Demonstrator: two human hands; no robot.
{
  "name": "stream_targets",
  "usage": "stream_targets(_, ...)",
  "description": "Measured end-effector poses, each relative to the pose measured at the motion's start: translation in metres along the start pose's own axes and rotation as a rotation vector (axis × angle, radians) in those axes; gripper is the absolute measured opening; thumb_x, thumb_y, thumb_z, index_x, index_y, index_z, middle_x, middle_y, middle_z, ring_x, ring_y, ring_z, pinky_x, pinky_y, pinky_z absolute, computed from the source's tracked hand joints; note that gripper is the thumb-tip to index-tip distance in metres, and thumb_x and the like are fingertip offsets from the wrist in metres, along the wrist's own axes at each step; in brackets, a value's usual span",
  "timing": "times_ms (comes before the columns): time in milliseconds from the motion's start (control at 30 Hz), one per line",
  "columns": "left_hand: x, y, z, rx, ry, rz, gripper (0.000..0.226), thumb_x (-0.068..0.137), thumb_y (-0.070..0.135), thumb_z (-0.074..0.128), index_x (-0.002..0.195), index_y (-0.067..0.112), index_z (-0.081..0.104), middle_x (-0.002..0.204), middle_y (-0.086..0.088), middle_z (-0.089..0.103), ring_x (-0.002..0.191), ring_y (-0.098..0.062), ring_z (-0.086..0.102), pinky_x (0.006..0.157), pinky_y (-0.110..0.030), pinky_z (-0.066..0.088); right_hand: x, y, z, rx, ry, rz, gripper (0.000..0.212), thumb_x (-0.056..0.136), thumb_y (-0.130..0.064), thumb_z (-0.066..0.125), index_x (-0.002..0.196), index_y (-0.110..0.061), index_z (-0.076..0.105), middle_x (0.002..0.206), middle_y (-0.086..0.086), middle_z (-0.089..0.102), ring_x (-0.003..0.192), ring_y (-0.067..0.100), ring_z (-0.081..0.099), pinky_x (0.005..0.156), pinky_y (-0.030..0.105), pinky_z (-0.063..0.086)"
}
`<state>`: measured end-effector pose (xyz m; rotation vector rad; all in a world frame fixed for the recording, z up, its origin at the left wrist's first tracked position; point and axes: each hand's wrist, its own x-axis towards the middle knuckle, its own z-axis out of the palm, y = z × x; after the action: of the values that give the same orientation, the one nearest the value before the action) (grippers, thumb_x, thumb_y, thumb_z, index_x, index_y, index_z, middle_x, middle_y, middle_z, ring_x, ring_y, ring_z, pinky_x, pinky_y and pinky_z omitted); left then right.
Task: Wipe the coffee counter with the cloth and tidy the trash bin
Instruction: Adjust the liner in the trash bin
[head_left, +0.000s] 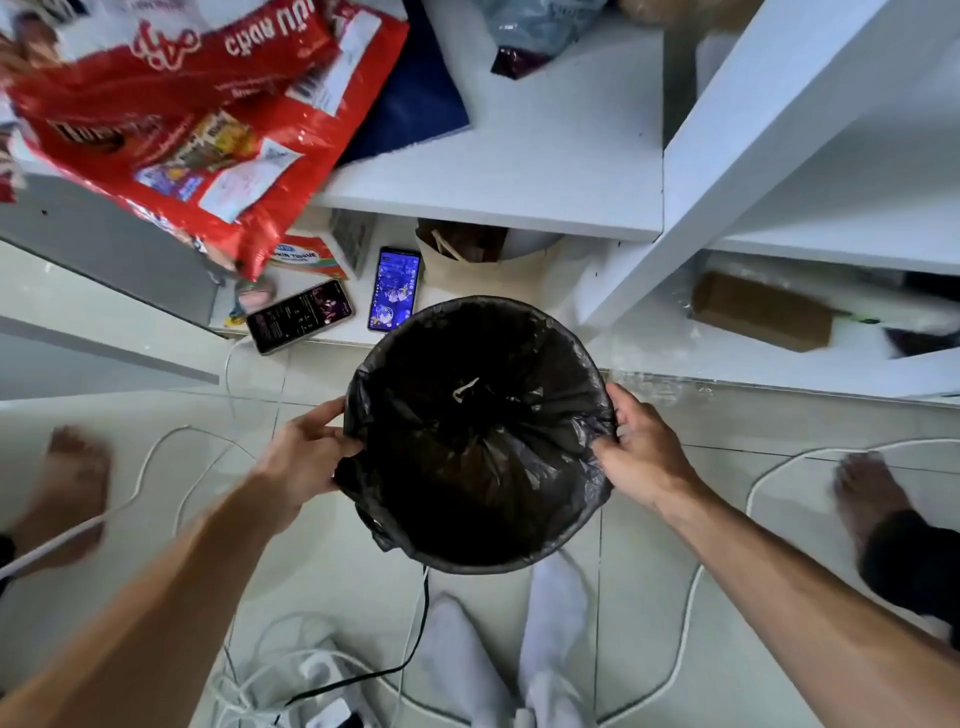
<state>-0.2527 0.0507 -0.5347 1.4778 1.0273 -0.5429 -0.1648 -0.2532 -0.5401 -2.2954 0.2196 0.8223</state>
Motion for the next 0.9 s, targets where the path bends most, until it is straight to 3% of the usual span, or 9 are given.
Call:
stream_targets(100, 0.019, -0.008, 0.007, 0.029, 0.033, 0.014, 0.062, 0.085, -0.019, 0.045, 0.129, 0.024, 0.055, 0.070, 0.000, 0.068, 0.065, -0.014, 0.065, 0.050, -0.026, 0.055, 0.016, 0.006, 0.010, -0.040, 0.014, 0.003, 0.069, 0.081, -0.015, 0.056, 0.142, -0.035, 0.029, 0.134, 0.006, 0.043, 0.118, 0.024, 0.050, 0.100, 0.037, 0.044)
stream_targets(200, 0.032, -0.012, 0.017, 0.053, 0.053, 0.033, 0.069, 0.082, -0.025, 0.041, 0.122, 0.030, 0.056, 0.059, 0.006, 0.069, 0.053, -0.007, 0.066, 0.048, -0.024, 0.056, 0.026, 0.011, 0.018, -0.109, 0.019, -0.002, 0.069, 0.083, -0.014, 0.056, 0.143, -0.032, 0.028, 0.135, 0.006, 0.040, 0.119, 0.022, 0.048, 0.099, 0.024, 0.039)
stream_targets(367, 0.048, -0.016, 0.026, 0.070, 0.129, 0.069, 0.070, 0.080, -0.025, 0.042, 0.121, 0.030, 0.061, 0.061, 0.002, 0.067, 0.069, -0.025, 0.059, 0.082, -0.057, 0.053, 0.037, 0.016, 0.022, -0.177, 0.025, -0.049, 0.066, 0.083, -0.009, 0.054, 0.143, -0.025, 0.031, 0.136, 0.005, 0.041, 0.119, 0.018, 0.047, 0.086, 0.008, 0.026)
stream_targets(433, 0.053, -0.016, 0.026, 0.071, 0.141, 0.071, 0.071, 0.080, -0.024, 0.043, 0.118, 0.033, 0.060, 0.056, 0.007, 0.068, 0.068, -0.026, 0.059, 0.084, -0.057, 0.052, 0.041, 0.016, 0.023, -0.181, 0.037, -0.068, 0.066, 0.082, -0.008, 0.053, 0.142, -0.024, 0.032, 0.136, 0.004, 0.040, 0.119, 0.017, 0.046, 0.085, 0.006, 0.024)
stream_targets(567, 0.057, -0.015, 0.026, 0.107, 0.151, 0.030, 0.065, 0.078, -0.017, 0.049, 0.122, 0.028, 0.061, 0.064, 0.005, 0.073, 0.061, -0.016, 0.066, 0.077, -0.044, 0.057, 0.042, 0.013, 0.021, -0.208, 0.013, -0.072, 0.066, 0.082, -0.012, 0.054, 0.143, -0.022, 0.031, 0.141, 0.003, 0.036, 0.124, 0.018, 0.043, 0.091, 0.011, 0.025)
stream_targets(633, 0.054, -0.008, 0.030, 0.158, 0.180, -0.003, 0.060, 0.077, -0.002, 0.059, 0.128, 0.030, 0.058, 0.083, 0.001, 0.075, 0.079, -0.023, 0.070, 0.085, -0.043, 0.056, 0.037, 0.007, 0.020, -0.242, -0.008, -0.055, 0.069, 0.082, -0.016, 0.054, 0.145, -0.023, 0.026, 0.144, 0.002, 0.033, 0.126, 0.020, 0.041, 0.095, 0.018, 0.030)
stream_targets(733, 0.042, 0.005, 0.042, 0.096, 0.220, -0.033, 0.074, 0.061, 0.021, 0.064, 0.133, 0.021, 0.050, 0.108, -0.012, 0.070, 0.101, -0.034, 0.065, 0.093, -0.047, 0.052, 0.021, -0.007, 0.016, -0.297, 0.015, -0.052, 0.070, 0.083, -0.021, 0.054, 0.145, -0.023, 0.023, 0.143, 0.002, 0.031, 0.125, 0.022, 0.040, 0.097, 0.024, 0.034)
stream_targets(800, 0.029, 0.015, 0.052, 0.068, 0.248, -0.019, 0.072, 0.055, 0.027, 0.057, 0.127, 0.017, 0.053, 0.110, -0.015, 0.068, 0.103, -0.034, 0.064, 0.092, -0.049, 0.052, 0.011, -0.022, 0.010, -0.286, 0.026, -0.073, 0.069, 0.083, -0.023, 0.053, 0.145, -0.021, 0.023, 0.144, 0.003, 0.031, 0.129, 0.022, 0.037, 0.101, 0.025, 0.031)
stream_targets(900, -0.003, 0.035, 0.059, 0.069, 0.266, 0.019, 0.049, 0.065, 0.029, 0.061, 0.114, 0.022, 0.059, 0.107, -0.012, 0.071, 0.099, -0.029, 0.066, 0.092, -0.044, 0.053, -0.011, -0.053, -0.004, -0.233, 0.017, -0.107, 0.068, 0.083, -0.023, 0.053, 0.145, -0.020, 0.024, 0.148, 0.003, 0.030, 0.133, 0.020, 0.032, 0.107, 0.025, 0.026)
